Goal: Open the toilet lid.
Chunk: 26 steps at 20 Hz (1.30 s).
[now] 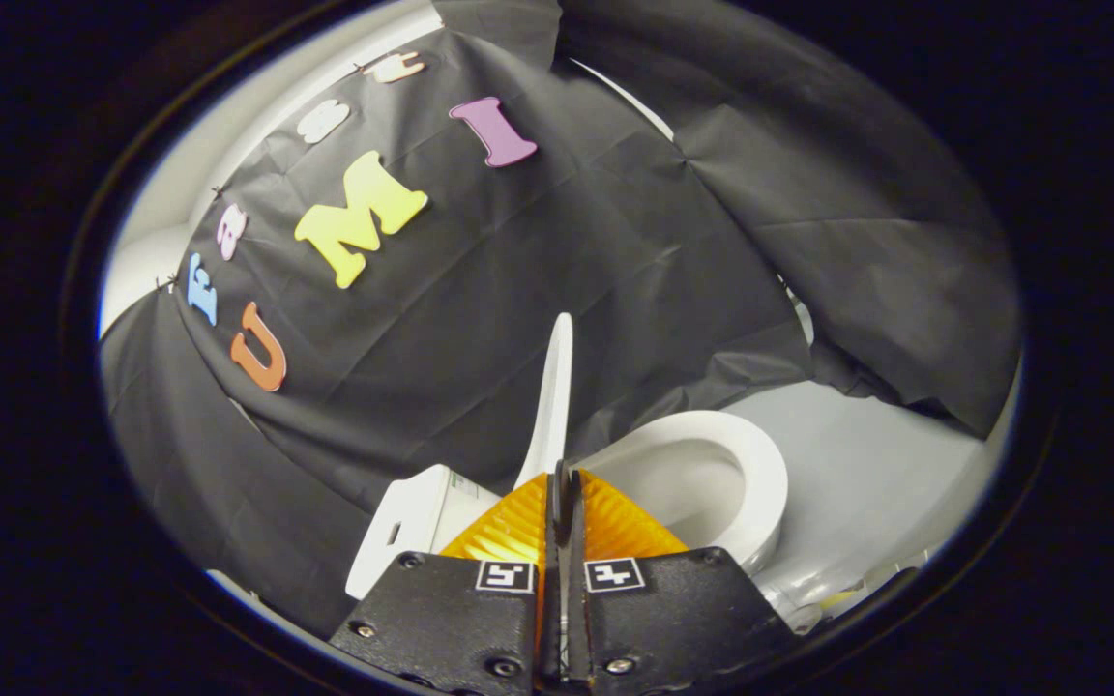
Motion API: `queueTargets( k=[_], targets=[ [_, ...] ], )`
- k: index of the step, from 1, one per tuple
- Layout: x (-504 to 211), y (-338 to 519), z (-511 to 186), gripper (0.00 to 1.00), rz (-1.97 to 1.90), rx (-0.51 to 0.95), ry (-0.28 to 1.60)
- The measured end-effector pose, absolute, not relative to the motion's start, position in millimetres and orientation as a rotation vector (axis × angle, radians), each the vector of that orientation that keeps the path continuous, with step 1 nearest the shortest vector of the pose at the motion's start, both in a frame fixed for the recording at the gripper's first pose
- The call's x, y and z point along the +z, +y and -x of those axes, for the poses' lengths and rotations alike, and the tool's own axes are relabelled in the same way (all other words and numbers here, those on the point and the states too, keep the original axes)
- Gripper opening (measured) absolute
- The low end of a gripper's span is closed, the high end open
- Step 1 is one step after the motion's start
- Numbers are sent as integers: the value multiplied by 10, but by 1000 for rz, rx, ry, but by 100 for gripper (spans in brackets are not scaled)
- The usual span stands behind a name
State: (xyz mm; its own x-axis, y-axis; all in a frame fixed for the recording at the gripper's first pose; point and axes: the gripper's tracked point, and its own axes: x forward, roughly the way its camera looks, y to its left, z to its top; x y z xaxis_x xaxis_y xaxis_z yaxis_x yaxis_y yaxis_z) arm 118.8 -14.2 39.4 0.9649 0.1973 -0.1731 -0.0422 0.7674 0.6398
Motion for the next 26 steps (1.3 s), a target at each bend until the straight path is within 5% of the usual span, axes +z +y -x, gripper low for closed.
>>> queueTargets(
  k=[26],
  targets=[
    [1111, 847, -1077, 7, -469, 177, 152]
  ],
)
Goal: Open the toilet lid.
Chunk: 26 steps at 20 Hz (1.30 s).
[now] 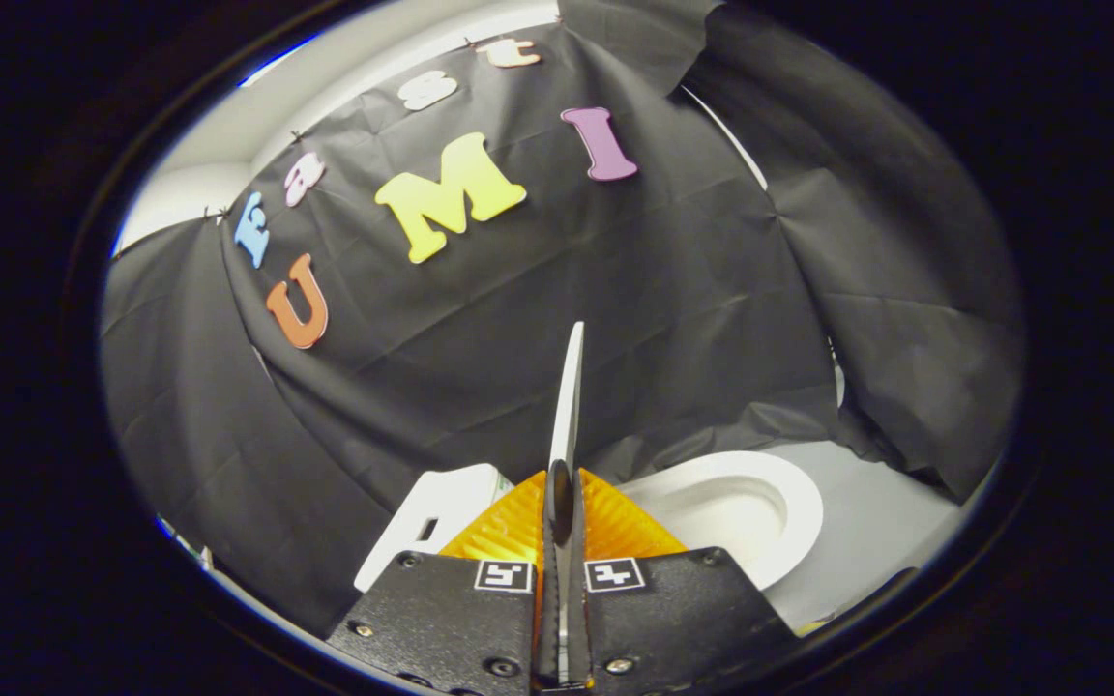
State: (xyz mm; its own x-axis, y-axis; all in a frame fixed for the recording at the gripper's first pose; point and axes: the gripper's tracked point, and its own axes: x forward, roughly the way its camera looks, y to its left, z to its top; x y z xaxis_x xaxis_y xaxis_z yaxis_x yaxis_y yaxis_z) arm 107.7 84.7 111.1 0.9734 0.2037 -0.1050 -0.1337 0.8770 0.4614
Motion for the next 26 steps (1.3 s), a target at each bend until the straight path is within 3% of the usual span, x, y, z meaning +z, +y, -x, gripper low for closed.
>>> queueTargets(
  k=[26],
  targets=[
    [1452, 2032, -1011, 7, -207, 226, 83]
  ],
)
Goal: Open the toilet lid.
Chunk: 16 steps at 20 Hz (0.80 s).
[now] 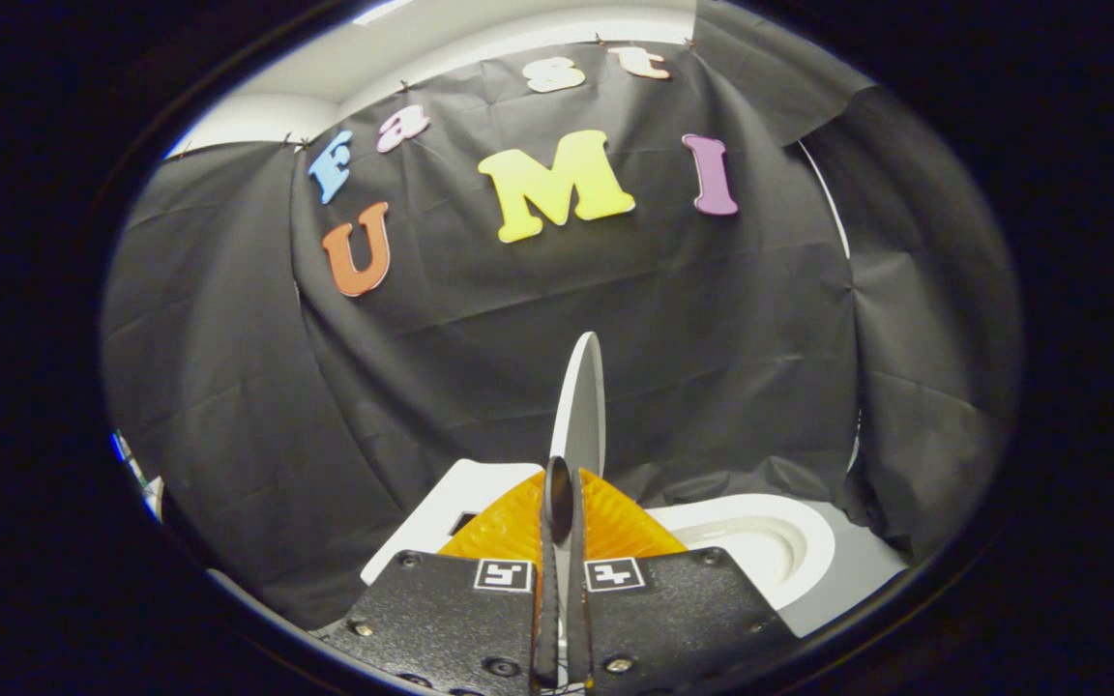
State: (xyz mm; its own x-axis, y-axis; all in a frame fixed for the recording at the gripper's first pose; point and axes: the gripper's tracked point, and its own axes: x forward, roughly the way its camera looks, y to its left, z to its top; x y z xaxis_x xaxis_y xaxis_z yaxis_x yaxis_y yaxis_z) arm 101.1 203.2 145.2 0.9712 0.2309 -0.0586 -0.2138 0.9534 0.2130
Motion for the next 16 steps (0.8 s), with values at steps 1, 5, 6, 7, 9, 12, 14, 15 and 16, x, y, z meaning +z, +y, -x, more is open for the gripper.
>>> queueTargets(
  k=[1, 5, 6, 7, 9, 12, 14, 15, 16],
  targets=[
    [1456, 2073, -1004, 7, -190, 223, 77],
    [1444, 2249, -985, 7, -137, 211, 56],
    [1454, 2308, -974, 7, -125, 214, 52],
    [1448, 2351, -974, 7, -117, 219, 51],
    [1454, 2465, -980, 7, -103, 233, 52],
    [1461, 2625, -968, 7, -87, 251, 56],
    [1463, 2743, -972, 7, -70, 258, 56],
    [1458, 2797, -974, 7, -57, 260, 55],
    [1453, 2855, -974, 7, -41, 262, 55]
  ],
)
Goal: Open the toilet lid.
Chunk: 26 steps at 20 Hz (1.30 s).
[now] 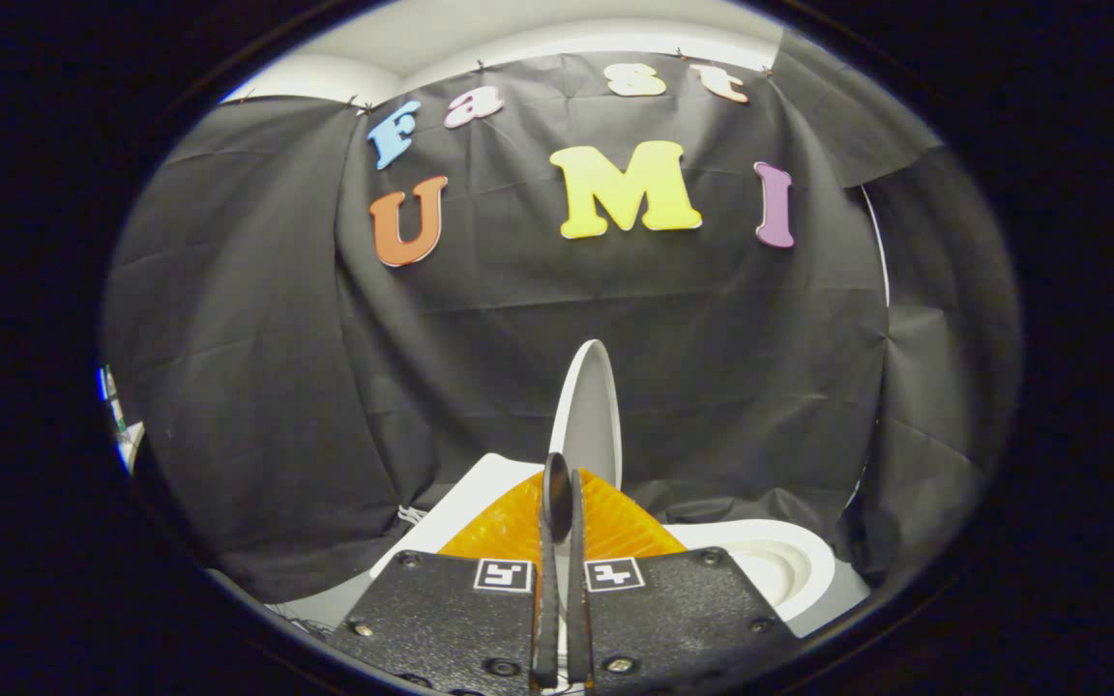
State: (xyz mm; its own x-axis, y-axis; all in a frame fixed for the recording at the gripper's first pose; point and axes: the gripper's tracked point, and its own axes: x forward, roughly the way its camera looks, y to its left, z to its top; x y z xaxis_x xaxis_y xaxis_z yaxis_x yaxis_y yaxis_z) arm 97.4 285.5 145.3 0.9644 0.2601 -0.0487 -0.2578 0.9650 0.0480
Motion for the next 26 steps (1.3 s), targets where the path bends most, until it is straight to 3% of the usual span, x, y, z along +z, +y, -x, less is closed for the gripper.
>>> queueTargets(
  k=[9, 11, 14, 16, 21, 26],
  targets=[
    [1376, 3389, -934, 7, 93, 312, 45],
    [1356, 3449, -920, 11, 123, 343, 47],
    [1353, 3547, -930, 26, 122, 444, 64],
    [1518, 3636, -784, 47, 90, 541, 32],
    [1949, 3152, -670, 100, 74, 422, -159],
    [1902, 2628, -494, 100, -7, 424, -205]
  ],
)
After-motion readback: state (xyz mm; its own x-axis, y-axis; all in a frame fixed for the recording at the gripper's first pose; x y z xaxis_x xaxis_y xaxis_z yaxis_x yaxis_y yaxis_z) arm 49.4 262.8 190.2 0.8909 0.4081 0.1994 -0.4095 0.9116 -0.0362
